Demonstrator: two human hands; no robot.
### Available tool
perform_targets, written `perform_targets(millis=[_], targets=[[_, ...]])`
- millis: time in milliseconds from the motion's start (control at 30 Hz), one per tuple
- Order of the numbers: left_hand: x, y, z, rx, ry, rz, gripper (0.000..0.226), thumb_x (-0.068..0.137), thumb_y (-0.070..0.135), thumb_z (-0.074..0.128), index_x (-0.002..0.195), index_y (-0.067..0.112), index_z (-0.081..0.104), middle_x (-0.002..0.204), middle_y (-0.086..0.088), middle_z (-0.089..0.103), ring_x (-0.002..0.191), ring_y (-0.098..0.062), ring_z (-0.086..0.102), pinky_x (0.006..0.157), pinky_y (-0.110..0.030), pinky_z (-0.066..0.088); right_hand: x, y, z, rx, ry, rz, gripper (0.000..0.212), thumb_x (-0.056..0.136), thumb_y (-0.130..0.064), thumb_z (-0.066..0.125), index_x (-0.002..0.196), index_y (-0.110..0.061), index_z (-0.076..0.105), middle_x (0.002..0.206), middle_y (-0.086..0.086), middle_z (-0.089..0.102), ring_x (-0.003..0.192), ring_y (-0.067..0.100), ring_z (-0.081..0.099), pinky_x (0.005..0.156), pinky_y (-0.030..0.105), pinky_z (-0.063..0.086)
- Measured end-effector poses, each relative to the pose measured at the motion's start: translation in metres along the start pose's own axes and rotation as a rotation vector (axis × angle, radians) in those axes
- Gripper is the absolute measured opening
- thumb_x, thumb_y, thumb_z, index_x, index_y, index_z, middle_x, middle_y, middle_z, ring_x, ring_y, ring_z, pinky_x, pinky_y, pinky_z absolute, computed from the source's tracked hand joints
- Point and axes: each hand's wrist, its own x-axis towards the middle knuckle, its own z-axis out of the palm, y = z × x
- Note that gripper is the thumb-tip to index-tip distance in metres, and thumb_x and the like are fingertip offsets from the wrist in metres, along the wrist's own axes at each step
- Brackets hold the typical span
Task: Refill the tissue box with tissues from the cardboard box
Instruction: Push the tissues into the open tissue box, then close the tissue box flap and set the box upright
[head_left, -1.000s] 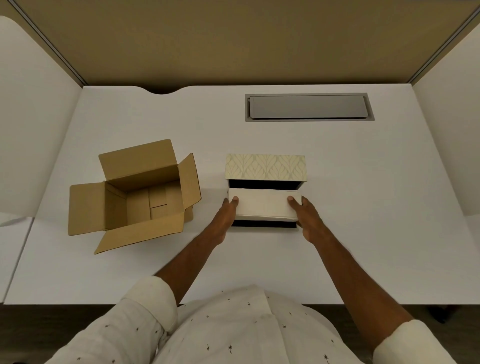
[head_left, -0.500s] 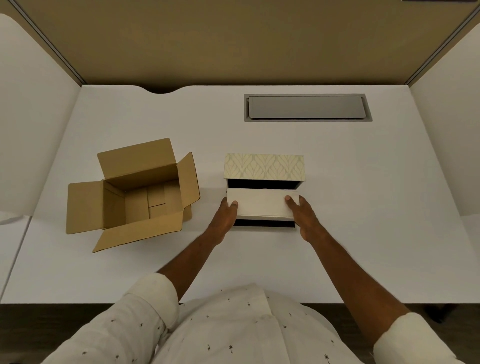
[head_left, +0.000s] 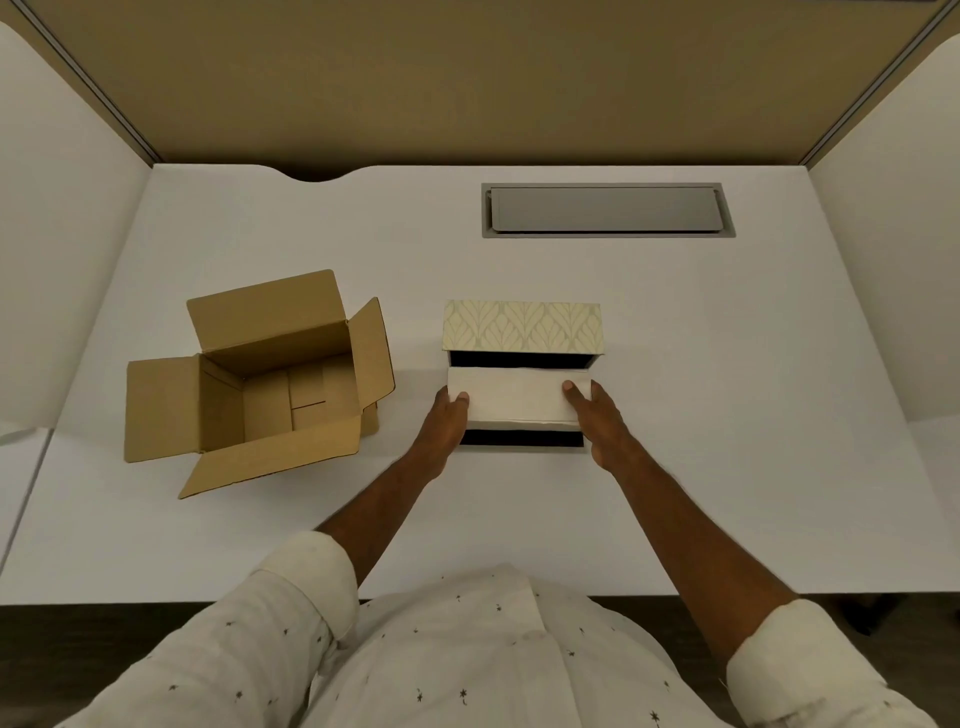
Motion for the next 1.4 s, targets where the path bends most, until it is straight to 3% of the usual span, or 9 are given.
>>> perform_targets(millis=[200, 433, 667, 900, 1067, 1133, 1267, 1333, 1400], targets=[[-0.002, 0.001, -0.001, -0.011, -0.002, -0.018, 0.053, 0.107, 0.034, 0.031, 0.156, 0.017, 0.022, 0.159, -0.008, 0.033, 0.143, -0.029, 0.034, 0.116, -0.041, 0.028, 0.002, -0.001, -0.002, 0.013, -0.010, 0.025, 0.066, 0.101, -0.045, 0.054, 0.155, -0.014, 0.033, 0.156, 0.008, 0.041, 0.141, 0.027, 0.040, 0.117, 0.040, 0.034], [-0.001, 0.003, -0.004, -0.005, -0.016, -0.036, 0.051, 0.107, 0.033, 0.031, 0.154, 0.016, 0.025, 0.156, -0.009, 0.037, 0.140, -0.029, 0.037, 0.113, -0.040, 0.032, 0.001, -0.005, 0.002, 0.008, 0.020, 0.053, 0.069, 0.101, -0.044, 0.054, 0.157, -0.012, 0.027, 0.159, 0.008, 0.035, 0.143, 0.027, 0.036, 0.107, 0.034, 0.035], [-0.001, 0.002, -0.005, -0.002, -0.032, -0.039, 0.053, 0.107, 0.035, 0.031, 0.156, 0.017, 0.022, 0.159, -0.008, 0.033, 0.143, -0.029, 0.033, 0.117, -0.043, 0.028, -0.003, -0.005, 0.002, 0.020, 0.020, 0.079, 0.074, 0.101, -0.046, 0.054, 0.159, -0.013, 0.021, 0.164, 0.007, 0.028, 0.148, 0.028, 0.030, 0.117, 0.040, 0.030], [-0.003, 0.003, -0.004, -0.018, -0.033, -0.044, 0.053, 0.107, 0.036, 0.031, 0.155, 0.015, 0.024, 0.158, -0.008, 0.034, 0.143, -0.030, 0.034, 0.117, -0.043, 0.029, -0.006, -0.006, 0.001, 0.042, 0.018, 0.081, 0.074, 0.100, -0.046, 0.055, 0.158, -0.013, 0.023, 0.162, 0.007, 0.031, 0.146, 0.027, 0.033, 0.114, 0.040, 0.032], [-0.010, 0.002, -0.004, -0.015, 0.039, -0.029, 0.066, 0.105, 0.045, 0.033, 0.159, 0.016, 0.009, 0.165, -0.009, 0.020, 0.150, -0.032, 0.025, 0.121, -0.047, 0.025, -0.008, -0.011, -0.006, 0.017, 0.062, 0.062, 0.077, 0.099, -0.048, 0.056, 0.157, -0.010, 0.024, 0.163, 0.009, 0.031, 0.144, 0.027, 0.035, 0.118, 0.042, 0.032], [-0.022, -0.009, -0.003, 0.074, 0.134, 0.110, 0.063, 0.106, 0.036, 0.036, 0.159, 0.015, 0.009, 0.166, -0.009, 0.019, 0.151, -0.029, 0.025, 0.121, -0.042, 0.024, -0.012, -0.013, -0.010, -0.017, 0.213, 0.010, 0.074, 0.102, -0.046, 0.052, 0.159, -0.010, 0.023, 0.164, 0.009, 0.030, 0.148, 0.028, 0.032, 0.119, 0.040, 0.028], [-0.058, -0.036, 0.001, 0.338, 0.297, 0.670, 0.053, 0.103, 0.026, 0.044, 0.154, 0.020, 0.030, 0.159, 0.001, 0.036, 0.146, -0.012, 0.032, 0.119, -0.028, 0.028, -0.027, -0.021, -0.013, -0.105, 0.546, -0.318, 0.056, 0.107, -0.031, 0.046, 0.156, -0.009, 0.031, 0.160, 0.008, 0.038, 0.147, 0.024, 0.037, 0.117, 0.027, 0.027], [-0.059, -0.038, 0.007, 0.611, 0.223, 0.903, 0.054, 0.102, 0.026, 0.045, 0.154, 0.020, 0.031, 0.161, -0.001, 0.033, 0.150, -0.014, 0.027, 0.122, -0.031, 0.026, -0.029, -0.035, -0.008, -0.249, 0.545, -0.581, 0.051, 0.107, -0.024, 0.046, 0.154, -0.007, 0.036, 0.158, 0.010, 0.043, 0.146, 0.023, 0.039, 0.115, 0.022, 0.027], [-0.051, -0.034, 0.016, 0.915, 0.139, 0.977, 0.059, 0.103, 0.031, 0.041, 0.158, 0.017, 0.022, 0.166, -0.005, 0.018, 0.154, -0.021, 0.013, 0.125, -0.038, 0.015, -0.024, -0.056, 0.000, -0.458, 0.405, -0.804, 0.050, 0.106, -0.021, 0.047, 0.153, -0.005, 0.037, 0.158, 0.012, 0.042, 0.147, 0.024, 0.037, 0.119, 0.029, 0.030]])
